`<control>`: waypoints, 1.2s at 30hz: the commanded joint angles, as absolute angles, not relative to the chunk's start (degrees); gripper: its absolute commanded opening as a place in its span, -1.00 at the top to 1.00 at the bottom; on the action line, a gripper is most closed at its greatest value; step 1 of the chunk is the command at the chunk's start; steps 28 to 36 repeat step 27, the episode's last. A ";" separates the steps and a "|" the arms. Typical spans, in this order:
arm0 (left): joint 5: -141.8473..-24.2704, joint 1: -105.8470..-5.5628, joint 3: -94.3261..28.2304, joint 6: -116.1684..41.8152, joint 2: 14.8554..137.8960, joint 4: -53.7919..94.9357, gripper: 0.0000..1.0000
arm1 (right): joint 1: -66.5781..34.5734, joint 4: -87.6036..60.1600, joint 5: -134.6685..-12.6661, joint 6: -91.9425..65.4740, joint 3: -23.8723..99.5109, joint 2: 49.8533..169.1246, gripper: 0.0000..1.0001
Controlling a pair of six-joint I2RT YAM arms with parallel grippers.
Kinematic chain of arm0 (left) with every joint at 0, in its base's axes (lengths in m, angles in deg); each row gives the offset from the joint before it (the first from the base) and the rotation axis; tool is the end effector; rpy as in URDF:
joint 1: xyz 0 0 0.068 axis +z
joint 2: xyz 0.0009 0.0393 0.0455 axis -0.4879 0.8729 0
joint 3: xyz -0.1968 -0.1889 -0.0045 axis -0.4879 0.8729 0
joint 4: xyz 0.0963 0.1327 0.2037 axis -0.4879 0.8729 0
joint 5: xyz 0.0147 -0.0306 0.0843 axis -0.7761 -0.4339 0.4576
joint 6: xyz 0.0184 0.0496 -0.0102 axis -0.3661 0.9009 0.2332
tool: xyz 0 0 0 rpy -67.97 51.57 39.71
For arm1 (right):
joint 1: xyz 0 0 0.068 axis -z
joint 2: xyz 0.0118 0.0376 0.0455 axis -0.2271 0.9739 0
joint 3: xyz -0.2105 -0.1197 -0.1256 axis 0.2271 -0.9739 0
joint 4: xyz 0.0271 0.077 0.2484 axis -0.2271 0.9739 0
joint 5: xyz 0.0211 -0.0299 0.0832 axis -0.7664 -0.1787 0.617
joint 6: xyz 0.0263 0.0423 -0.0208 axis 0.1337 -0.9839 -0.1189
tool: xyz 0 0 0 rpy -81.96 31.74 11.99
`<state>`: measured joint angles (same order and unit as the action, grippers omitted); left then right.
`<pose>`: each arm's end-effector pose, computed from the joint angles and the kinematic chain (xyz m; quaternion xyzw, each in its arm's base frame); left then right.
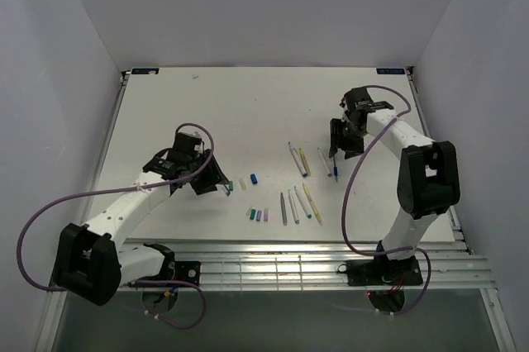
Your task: Open the pen caps
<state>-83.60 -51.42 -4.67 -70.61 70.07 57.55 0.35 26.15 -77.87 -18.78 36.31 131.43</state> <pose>0.2082 -0.0910 0.2149 -0.1710 0.9484 -0.2037 0.1725 0.3521 0.0821 0.2023 -0.0090 0.9834 0.0678 0.1683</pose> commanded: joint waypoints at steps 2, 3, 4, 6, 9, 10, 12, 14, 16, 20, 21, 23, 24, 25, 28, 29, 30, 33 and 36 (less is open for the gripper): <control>-84.72 -51.09 -6.58 -72.96 65.06 58.89 -0.13 | 0.29 28.39 -77.62 -20.13 34.88 124.75 -0.21; -85.16 -51.09 -6.32 -73.23 64.43 58.71 -0.13 | 0.29 28.66 -77.70 -20.30 34.44 123.08 -0.25; -85.52 -51.09 -6.06 -73.32 63.90 58.36 -0.13 | 0.29 29.01 -77.70 -20.39 34.08 122.20 -0.29; -86.40 -51.09 -5.62 -73.85 62.59 58.27 -0.15 | 0.29 30.50 -77.62 -20.48 33.38 119.74 -0.37; -87.54 -51.09 -4.74 -74.29 61.70 57.92 -0.19 | -0.15 31.21 -75.78 -20.92 30.49 115.35 -0.80; -87.98 -51.09 -4.48 -74.46 61.53 57.75 -0.20 | -0.58 31.21 -74.55 -21.18 29.26 114.03 -0.80; -89.38 -51.09 -3.68 -74.90 61.35 57.22 -0.23 | -1.20 31.12 -73.49 -21.45 25.23 110.00 -0.80; -90.17 -51.09 -2.90 -75.60 60.65 56.08 -0.31 | -2.43 31.03 -72.96 -22.15 22.40 107.26 -0.80; -91.23 -51.09 -2.37 -76.65 60.12 55.03 -0.37 | -3.57 31.12 -72.43 -22.59 18.53 103.30 -0.80; -93.51 -51.18 -0.87 -78.85 59.77 53.18 -0.56 | -4.01 31.65 -70.41 -23.21 13.17 96.11 -0.80; -94.04 -51.18 0.09 -79.29 59.59 52.56 -0.60 | -4.01 31.74 -70.15 -23.21 12.20 94.95 -0.80; -95.62 -51.18 1.15 -80.87 58.98 50.72 -0.79 | -4.01 31.65 -70.23 -23.29 9.39 91.80 -0.80; -96.15 -51.18 2.28 -81.49 58.80 49.41 -0.84 | -4.01 31.65 -70.15 -23.03 8.43 90.73 -0.80; -96.76 -51.18 2.99 -82.02 58.63 48.44 -0.85 | -4.01 31.21 -69.45 -22.94 7.28 89.77 -0.80; -99.83 -51.18 4.48 -83.42 57.49 45.46 -0.94 | -4.01 29.64 -67.96 -22.51 5.34 87.04 -0.80; -99.83 -51.18 4.48 -83.42 57.49 45.46 -0.94 | -4.01 29.64 -67.96 -22.51 5.34 87.04 -0.80; -99.83 -51.18 4.48 -83.42 57.49 45.46 -0.94 | -4.01 29.64 -67.96 -22.51 5.34 87.04 -0.80; -99.83 -51.18 4.48 -83.42 57.49 45.46 -0.94 | -4.01 29.64 -67.96 -22.51 5.34 87.04 -0.80; -99.83 -51.18 4.48 -83.42 57.49 45.46 -0.94 | -4.01 29.64 -67.96 -22.51 5.34 87.04 -0.80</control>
